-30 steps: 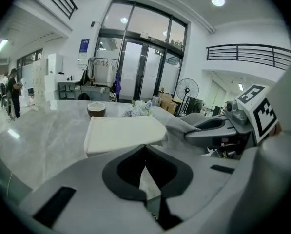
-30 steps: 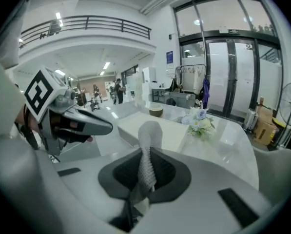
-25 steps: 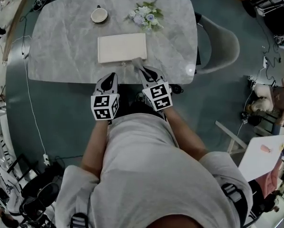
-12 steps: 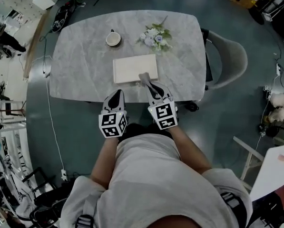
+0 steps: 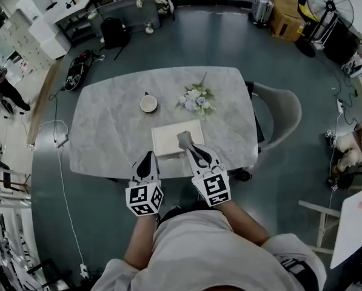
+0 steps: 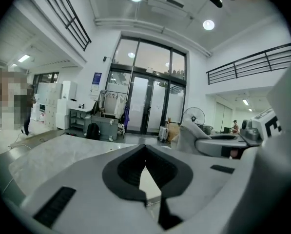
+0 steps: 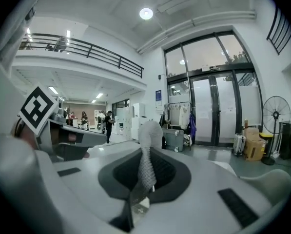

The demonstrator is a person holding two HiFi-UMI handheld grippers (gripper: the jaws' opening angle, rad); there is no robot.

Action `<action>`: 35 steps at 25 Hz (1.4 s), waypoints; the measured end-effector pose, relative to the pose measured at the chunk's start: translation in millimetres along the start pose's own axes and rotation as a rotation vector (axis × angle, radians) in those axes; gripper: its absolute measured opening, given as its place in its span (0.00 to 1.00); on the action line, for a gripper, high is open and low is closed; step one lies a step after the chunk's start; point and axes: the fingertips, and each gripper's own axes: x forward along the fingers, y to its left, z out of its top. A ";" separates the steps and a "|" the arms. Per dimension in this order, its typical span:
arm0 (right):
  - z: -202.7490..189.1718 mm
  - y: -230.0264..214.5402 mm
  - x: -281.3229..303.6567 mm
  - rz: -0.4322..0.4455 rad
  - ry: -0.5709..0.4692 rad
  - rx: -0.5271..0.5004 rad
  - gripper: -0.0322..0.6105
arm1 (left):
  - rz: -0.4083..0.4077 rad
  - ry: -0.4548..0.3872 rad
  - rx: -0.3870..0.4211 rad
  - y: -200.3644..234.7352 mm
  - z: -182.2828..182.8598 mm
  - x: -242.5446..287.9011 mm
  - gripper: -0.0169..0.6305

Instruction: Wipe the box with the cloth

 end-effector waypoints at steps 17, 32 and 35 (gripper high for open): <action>79.1 -9.6 -41.1 -0.187 -0.224 -0.116 0.12 | -0.096 -0.228 0.085 -1.8 74.7 -24.6 0.06; 82.4 -21.0 -56.9 -0.246 -0.212 -0.104 0.12 | -0.150 -0.219 0.108 -25.4 74.1 -18.7 0.06; 81.8 -25.5 -54.9 -0.254 -0.211 -0.139 0.12 | -0.150 -0.222 0.107 -23.4 75.8 -17.1 0.06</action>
